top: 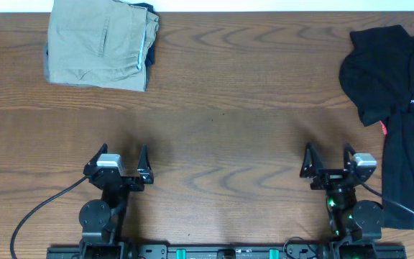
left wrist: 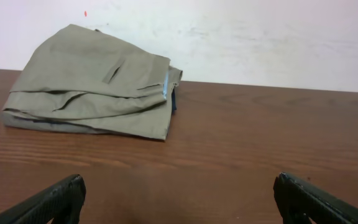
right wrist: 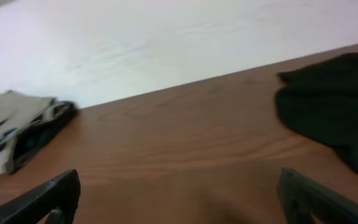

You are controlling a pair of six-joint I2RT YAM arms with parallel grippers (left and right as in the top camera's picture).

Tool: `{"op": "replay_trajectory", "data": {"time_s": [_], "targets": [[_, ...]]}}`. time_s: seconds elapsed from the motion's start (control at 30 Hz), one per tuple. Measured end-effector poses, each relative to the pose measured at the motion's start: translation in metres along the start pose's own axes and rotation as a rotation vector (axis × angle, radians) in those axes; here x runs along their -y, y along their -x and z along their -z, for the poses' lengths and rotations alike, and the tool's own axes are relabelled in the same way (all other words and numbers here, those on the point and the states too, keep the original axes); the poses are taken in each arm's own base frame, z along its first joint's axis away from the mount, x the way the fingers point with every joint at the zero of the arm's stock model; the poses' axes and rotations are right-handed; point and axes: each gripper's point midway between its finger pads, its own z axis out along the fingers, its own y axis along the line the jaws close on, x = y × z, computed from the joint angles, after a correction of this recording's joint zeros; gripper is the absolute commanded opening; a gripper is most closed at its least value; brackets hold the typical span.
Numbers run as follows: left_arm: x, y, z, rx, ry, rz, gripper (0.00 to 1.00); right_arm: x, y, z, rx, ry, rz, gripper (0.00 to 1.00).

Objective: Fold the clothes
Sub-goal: 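Rotate the right gripper and move it toward the black shirt at right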

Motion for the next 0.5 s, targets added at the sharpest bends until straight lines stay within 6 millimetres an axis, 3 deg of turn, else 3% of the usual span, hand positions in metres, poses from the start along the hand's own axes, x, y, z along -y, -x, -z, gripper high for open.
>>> {"op": "replay_trajectory", "data": {"time_s": [0.5], "targets": [[0.000,0.000,0.000,0.000,0.000,0.000,0.98,-0.054,-0.012,0.009,-0.115,0.308,-0.217,0.99]]}}
